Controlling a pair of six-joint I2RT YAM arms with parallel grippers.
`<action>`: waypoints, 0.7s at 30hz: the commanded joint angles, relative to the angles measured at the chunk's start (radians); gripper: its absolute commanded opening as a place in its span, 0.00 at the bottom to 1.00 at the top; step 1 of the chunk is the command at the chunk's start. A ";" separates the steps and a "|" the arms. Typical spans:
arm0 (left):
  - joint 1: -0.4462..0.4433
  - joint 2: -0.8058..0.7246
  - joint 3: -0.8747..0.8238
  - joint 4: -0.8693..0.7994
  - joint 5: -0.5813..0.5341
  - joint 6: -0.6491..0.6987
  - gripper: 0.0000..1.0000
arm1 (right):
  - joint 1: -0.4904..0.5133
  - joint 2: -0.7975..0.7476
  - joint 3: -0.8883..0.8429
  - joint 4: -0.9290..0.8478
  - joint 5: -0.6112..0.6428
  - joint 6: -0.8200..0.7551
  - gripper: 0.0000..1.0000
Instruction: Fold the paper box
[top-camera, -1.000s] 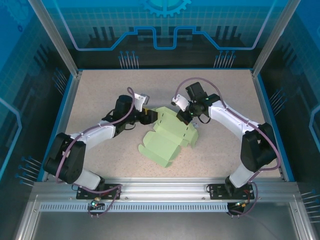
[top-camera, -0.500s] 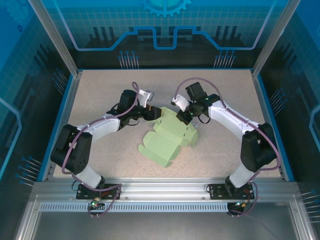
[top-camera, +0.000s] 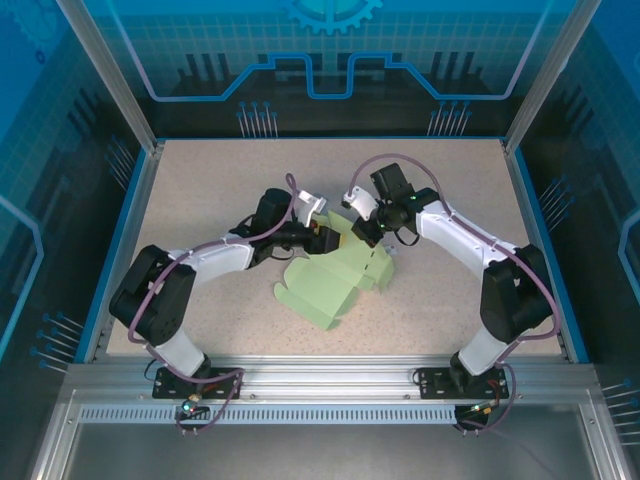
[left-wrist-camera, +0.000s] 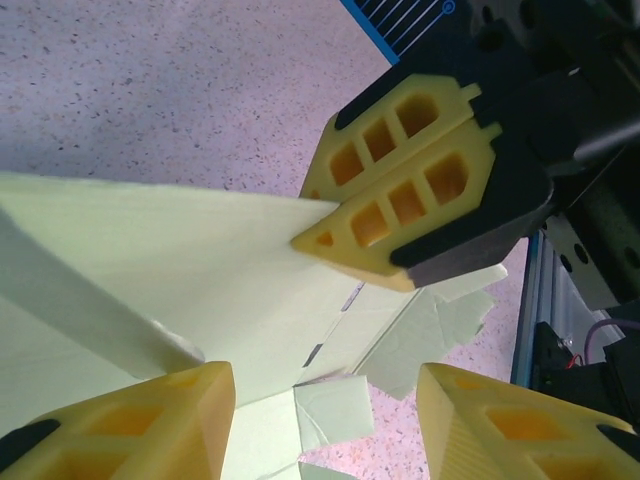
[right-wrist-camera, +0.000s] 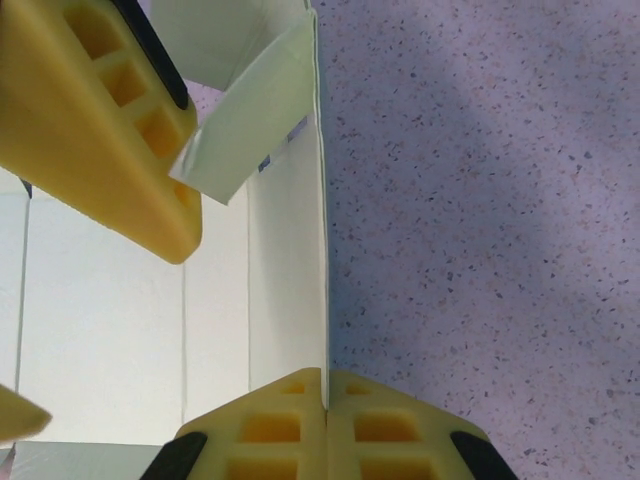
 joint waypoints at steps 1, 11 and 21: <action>0.032 -0.093 -0.031 -0.020 -0.018 0.020 0.54 | 0.019 -0.035 -0.018 0.019 0.029 -0.037 0.00; 0.160 -0.472 -0.183 -0.274 -0.375 -0.021 0.70 | 0.225 -0.039 -0.047 0.088 0.518 -0.224 0.00; 0.262 -0.305 -0.120 -0.454 -0.590 -0.062 0.72 | 0.317 -0.055 -0.201 0.432 0.716 -0.460 0.00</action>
